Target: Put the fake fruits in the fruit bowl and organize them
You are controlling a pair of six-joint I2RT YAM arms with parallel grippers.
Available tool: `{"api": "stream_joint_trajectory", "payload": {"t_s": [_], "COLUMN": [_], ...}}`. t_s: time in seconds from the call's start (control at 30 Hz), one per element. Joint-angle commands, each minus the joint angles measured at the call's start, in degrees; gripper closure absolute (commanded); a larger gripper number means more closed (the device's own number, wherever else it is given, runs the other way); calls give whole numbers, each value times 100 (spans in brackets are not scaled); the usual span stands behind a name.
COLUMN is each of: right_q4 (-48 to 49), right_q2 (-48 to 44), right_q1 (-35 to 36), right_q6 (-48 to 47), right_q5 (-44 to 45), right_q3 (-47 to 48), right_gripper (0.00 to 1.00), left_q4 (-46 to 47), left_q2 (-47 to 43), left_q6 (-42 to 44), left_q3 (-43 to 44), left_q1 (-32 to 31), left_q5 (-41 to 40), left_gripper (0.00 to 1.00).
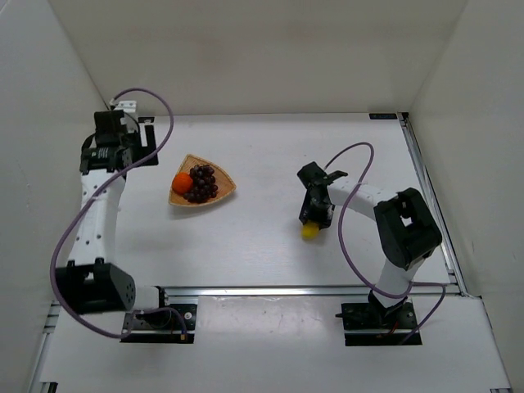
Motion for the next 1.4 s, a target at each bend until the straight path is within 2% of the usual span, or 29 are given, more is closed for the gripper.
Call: {"api": "stream_joint_trajectory", "payload": {"t_s": [0.0,0.13,0.17,0.4,0.47,0.7,0.9,1.07,1.2,1.33,1.37], "right_q4": [-137,-207,-207,-207,-23,574,1268,1488,1489,1489,1489], "right_q2": [-27,25,96,1482,1791,2951,3330,3515,3638,3848,3910], "right_q1": [119,461,532,910,910,910,1077,1191,1244,1244,1244], "right_q6": [-143,-642,-758,-1242,-1242,-1129,-926,-873,-812,-750,-689], "right_q5": [60,-18,-19,-817,-1290,-2171,-2444,-2445,-2374,-2559,-2620], "right_q3": [436,1313,1864,4623,5075,5833,5833,6035,6035,6140,6228], "right_gripper": [100,100,100,100,100,100,100,99,86,50,38], "left_q4": [44,97,97,97,97,97,97,97,97,97,97], "left_q2": [-416,-620,-672,-726,-726,-726,-673,-620,-620,-567,-567], "left_q6": [-162,-223,-276,-390,-390,-390,-390,-390,-390,-390,-390], "left_q3": [-769,-1885,-1992,-2222,-2222,-2397,-2397,-2397,-2397,-2397,-2397], "left_q1": [259,733,796,919,919,919,919,919,919,919,919], "left_q5": [-509,-659,-711,-501,-553,-553,-553,-553,-492,-492,-492], "left_gripper": [0,0,0,0,0,0,0,0,0,0,0]}}
